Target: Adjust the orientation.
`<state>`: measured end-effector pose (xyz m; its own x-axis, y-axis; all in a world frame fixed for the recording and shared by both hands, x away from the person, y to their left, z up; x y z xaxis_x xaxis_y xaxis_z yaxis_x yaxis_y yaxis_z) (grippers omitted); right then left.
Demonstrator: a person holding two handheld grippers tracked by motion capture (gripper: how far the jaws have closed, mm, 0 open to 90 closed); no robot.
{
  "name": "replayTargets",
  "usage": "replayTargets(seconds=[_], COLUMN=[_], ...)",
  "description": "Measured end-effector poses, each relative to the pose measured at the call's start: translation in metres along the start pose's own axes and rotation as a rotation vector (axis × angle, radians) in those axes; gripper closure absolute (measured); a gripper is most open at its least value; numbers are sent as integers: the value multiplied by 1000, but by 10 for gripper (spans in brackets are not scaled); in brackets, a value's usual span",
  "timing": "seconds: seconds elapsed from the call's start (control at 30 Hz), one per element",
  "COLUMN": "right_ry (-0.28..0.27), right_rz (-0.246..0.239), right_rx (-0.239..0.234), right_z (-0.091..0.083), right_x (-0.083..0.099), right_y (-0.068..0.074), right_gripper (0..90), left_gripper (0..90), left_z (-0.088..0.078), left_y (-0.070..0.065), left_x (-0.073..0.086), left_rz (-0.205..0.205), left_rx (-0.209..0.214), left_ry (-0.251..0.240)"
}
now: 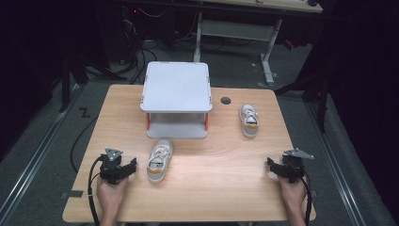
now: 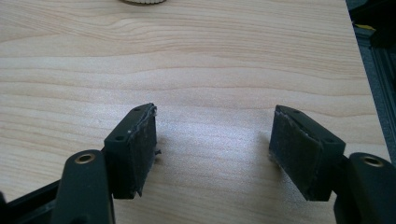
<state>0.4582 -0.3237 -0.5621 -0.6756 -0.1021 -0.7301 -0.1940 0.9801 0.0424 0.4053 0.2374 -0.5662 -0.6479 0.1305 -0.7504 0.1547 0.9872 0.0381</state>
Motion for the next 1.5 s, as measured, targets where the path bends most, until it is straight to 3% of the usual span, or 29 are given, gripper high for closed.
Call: replayTargets(seconds=[0.33,1.0,1.17,1.3,1.5], right_ry=[2,3,3,3,4], right_rz=[3,-3,-3,-5,-1], right_rx=[1,-3,-3,-3,-3], right_z=[0,0,0,0,0], right_x=[0,0,0,0,0], right_y=[0,1,1,1,1], right_gripper=[307,298,298,298,297], left_gripper=[334,342,339,349,386], left_z=[1,3,-2,-8,-16], left_y=[-1,-2,-7,-11,-20], left_x=[0,-2,-2,-3,-3], left_rz=[17,5,4,-50,-41], left_rx=[-16,-27,1,40,82], left_ry=[6,10,5,-6,9])
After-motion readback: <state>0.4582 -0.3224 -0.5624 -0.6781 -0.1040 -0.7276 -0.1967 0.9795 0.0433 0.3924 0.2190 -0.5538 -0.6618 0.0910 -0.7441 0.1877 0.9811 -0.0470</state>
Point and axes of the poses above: each handheld gripper's, and its own axes: z roughly forward along the jaws, x roughly out of its underside, y roughly to its left, the point moved 9 cm from there along z, roughly forward along the jaws, and after that the axes turned 5 degrees about z, right-handed, at the moved point
